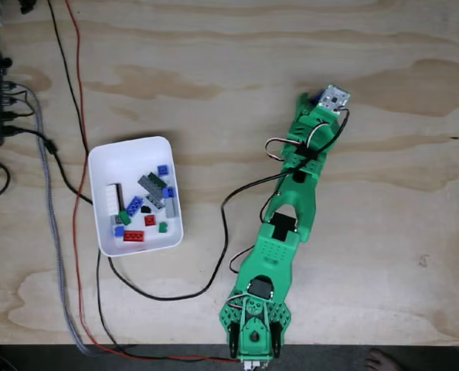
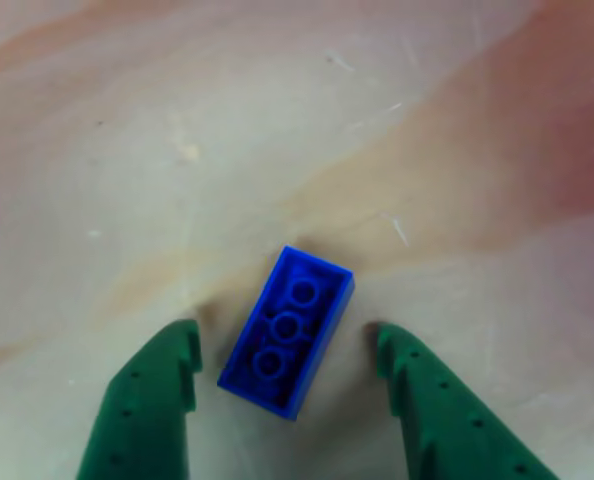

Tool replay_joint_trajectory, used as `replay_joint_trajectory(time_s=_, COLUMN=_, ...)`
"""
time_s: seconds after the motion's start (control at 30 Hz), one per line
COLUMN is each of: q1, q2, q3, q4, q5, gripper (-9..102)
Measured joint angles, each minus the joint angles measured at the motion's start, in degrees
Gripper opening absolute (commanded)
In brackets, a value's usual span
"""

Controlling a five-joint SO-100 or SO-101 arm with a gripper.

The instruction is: Put all lego bricks in the bin.

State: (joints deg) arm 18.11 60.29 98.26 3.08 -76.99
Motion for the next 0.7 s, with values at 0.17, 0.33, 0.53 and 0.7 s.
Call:
replay_joint_trajectory(time_s=0.17, q1=0.1, q2=-0.5, q3=-2.5, q4=3.1, q5=0.3, gripper=0)
replay_joint_trajectory(time_s=0.33, q1=-0.2, q2=2.9, q3=0.6, q4=7.4, q5=2.2, gripper=0)
replay_joint_trajectory(time_s=0.53, q1=-7.6, q2=19.8, q3=5.7, q4=25.6, q5=17.1, gripper=0)
replay_joint_trajectory(time_s=0.7, q1=-30.8, q2=38.0, q3=-4.0, q4=50.7, q5=40.1, gripper=0)
